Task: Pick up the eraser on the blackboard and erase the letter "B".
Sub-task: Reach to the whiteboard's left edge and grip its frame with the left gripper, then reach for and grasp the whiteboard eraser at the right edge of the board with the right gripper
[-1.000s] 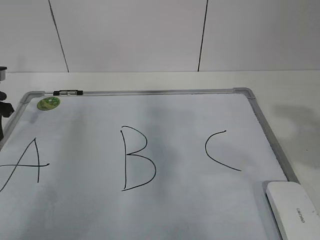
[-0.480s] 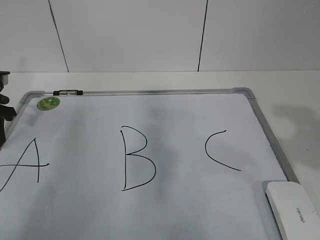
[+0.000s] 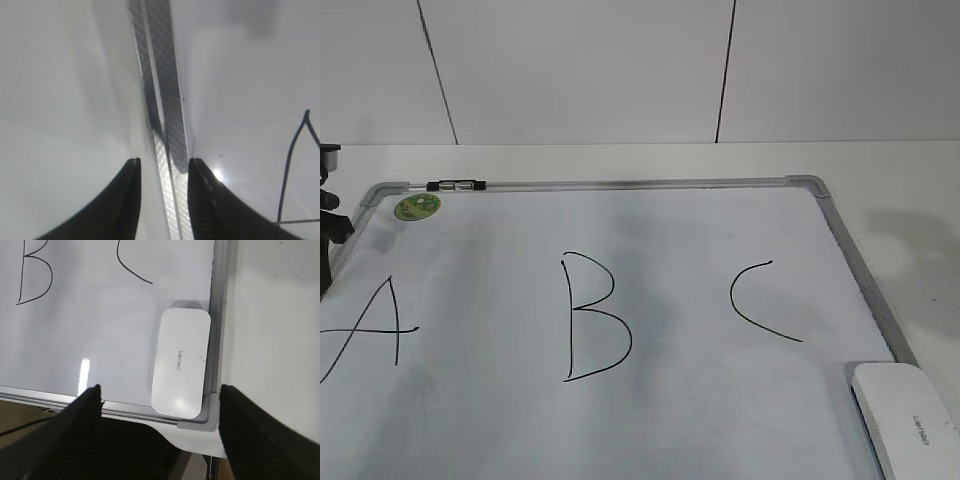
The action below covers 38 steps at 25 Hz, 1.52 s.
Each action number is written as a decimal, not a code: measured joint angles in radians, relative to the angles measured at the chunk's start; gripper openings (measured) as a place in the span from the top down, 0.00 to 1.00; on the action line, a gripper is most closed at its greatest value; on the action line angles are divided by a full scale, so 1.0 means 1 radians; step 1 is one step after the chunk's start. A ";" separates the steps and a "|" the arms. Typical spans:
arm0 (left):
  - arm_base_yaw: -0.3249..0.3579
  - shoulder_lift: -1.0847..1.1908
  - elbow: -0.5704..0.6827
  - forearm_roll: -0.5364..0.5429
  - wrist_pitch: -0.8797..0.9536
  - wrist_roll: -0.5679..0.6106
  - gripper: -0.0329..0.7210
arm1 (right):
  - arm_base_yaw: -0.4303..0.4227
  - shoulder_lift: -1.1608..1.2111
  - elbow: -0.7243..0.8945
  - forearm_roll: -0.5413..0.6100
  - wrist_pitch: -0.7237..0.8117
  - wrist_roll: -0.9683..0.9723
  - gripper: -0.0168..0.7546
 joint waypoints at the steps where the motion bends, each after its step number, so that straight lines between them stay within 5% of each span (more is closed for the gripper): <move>1: 0.000 0.005 0.000 0.000 0.000 0.000 0.65 | 0.000 0.000 0.000 0.000 0.000 0.000 0.22; 12: 0.000 0.024 -0.004 -0.005 -0.001 0.000 0.66 | 0.000 0.000 0.000 0.000 0.000 0.000 0.22; 20: 0.000 0.024 -0.006 -0.012 -0.001 -0.007 0.92 | 0.000 0.000 0.000 -0.009 0.000 0.005 0.22; 33: 0.000 0.024 -0.006 -0.012 0.001 -0.013 0.92 | 0.020 0.000 0.000 0.035 0.000 0.226 0.20; 38: 0.000 0.024 -0.006 -0.021 0.001 -0.013 0.92 | 0.038 0.000 0.000 -0.064 0.000 0.214 0.20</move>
